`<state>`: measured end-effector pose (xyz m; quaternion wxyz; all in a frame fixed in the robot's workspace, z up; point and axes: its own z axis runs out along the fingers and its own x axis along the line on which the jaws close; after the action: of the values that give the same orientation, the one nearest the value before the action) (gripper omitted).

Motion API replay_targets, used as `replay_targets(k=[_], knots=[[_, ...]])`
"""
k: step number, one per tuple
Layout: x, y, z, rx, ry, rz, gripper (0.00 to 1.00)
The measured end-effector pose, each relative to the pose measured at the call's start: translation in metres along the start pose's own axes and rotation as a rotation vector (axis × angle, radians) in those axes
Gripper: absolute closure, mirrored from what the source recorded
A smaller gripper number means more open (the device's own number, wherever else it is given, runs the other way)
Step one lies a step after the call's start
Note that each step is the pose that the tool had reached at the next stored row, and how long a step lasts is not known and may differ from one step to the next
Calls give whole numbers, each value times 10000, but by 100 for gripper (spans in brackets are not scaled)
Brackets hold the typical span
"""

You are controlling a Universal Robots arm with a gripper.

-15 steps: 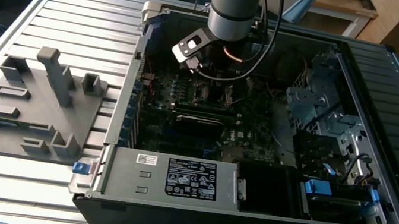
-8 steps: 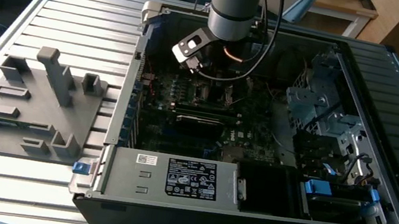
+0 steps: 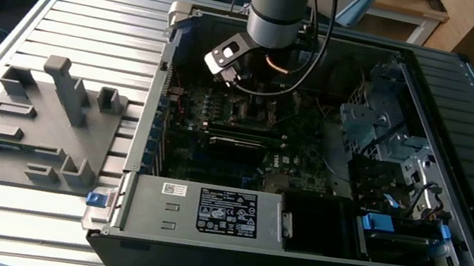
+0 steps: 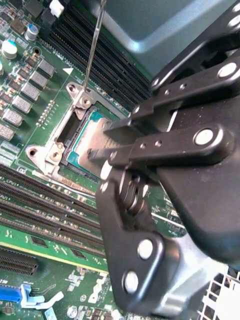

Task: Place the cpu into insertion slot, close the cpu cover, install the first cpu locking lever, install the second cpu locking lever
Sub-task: 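Place the cpu into insertion slot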

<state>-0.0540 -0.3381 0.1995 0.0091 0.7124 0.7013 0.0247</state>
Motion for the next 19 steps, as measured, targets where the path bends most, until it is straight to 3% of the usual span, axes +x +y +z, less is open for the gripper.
replay_targets(k=[1,4,12,19], knots=[[0,0,0,-1,1,0,71],[1,0,1,-1,4,0,89],[-2,-2,14,9,-14,-1,90],[0,0,14,-4,6,0,90]])
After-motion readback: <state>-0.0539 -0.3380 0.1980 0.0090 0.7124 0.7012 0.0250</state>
